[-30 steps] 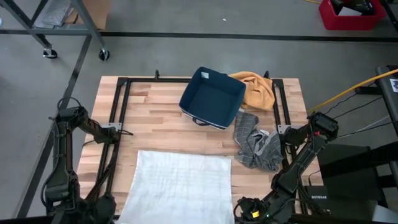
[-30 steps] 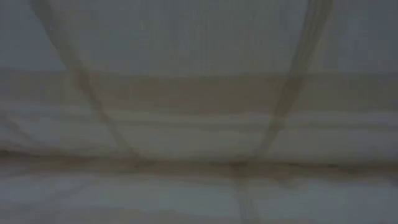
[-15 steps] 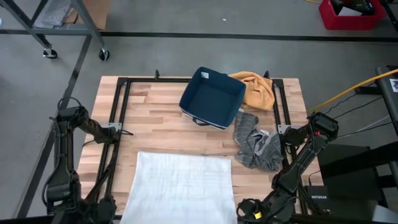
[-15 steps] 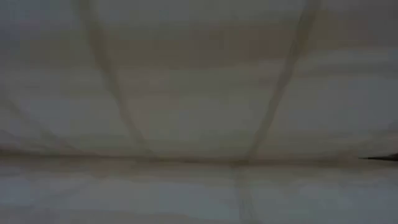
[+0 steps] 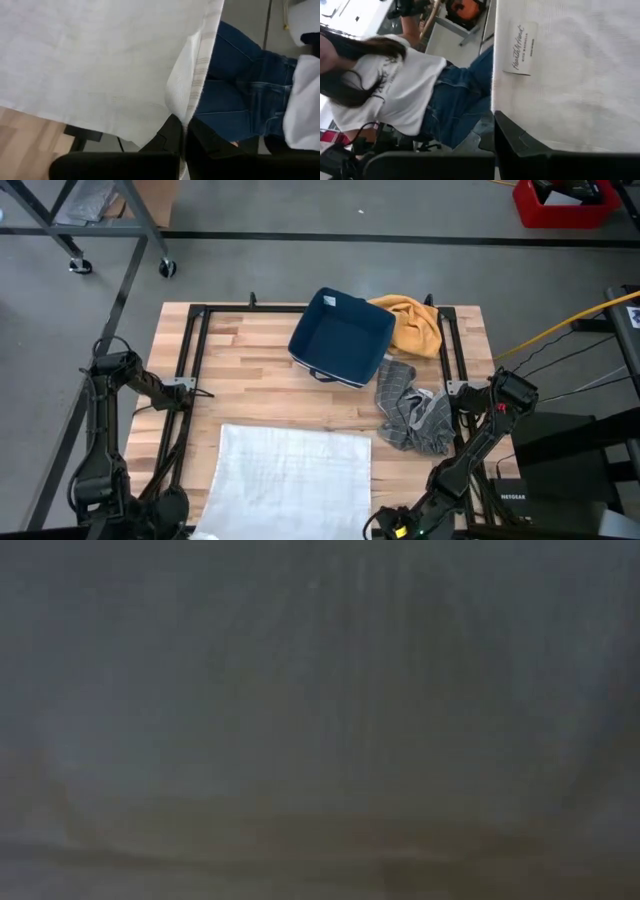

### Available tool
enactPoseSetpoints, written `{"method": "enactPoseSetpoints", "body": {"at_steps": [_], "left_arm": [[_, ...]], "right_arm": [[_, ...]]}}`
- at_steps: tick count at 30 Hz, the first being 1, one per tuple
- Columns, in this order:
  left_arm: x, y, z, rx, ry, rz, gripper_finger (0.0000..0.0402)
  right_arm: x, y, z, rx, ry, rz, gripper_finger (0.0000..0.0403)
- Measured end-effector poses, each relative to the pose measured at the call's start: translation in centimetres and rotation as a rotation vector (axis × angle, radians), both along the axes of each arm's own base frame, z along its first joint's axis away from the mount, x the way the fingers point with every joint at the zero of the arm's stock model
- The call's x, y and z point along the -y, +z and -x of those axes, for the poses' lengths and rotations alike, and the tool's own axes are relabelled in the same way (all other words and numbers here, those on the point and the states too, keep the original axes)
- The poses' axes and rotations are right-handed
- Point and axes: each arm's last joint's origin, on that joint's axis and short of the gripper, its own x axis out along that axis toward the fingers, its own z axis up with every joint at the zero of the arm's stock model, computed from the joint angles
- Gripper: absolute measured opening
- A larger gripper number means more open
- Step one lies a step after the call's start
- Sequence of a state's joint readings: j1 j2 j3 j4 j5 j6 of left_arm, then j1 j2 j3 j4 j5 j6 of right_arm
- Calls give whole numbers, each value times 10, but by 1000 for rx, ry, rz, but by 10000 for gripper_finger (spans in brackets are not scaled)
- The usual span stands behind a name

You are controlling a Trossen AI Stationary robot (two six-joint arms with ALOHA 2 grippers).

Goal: Fold towel
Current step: Fold the white patterned towel

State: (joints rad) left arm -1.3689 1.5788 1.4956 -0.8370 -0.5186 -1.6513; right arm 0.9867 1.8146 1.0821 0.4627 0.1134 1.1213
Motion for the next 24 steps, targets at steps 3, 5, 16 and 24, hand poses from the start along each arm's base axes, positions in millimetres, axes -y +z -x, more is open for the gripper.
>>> {"method": "enactPoseSetpoints", "body": {"at_steps": [3, 5, 16, 24], "left_arm": [[0, -3, 0, -5, 1, -22, 0], [-1, -6, -3, -15, 7, -58, 0], [-22, -35, -20, -130, 128, -371, 0], [-37, -40, -17, -191, 257, -484, 0]], "right_arm": [[-2, -4, -1, -1, 3, 2, 0], [-1, -5, -1, 6, -2, 19, 0], [6, -18, -1, 19, -142, 216, 0], [14, -20, -1, 19, -265, 323, 0]]}}
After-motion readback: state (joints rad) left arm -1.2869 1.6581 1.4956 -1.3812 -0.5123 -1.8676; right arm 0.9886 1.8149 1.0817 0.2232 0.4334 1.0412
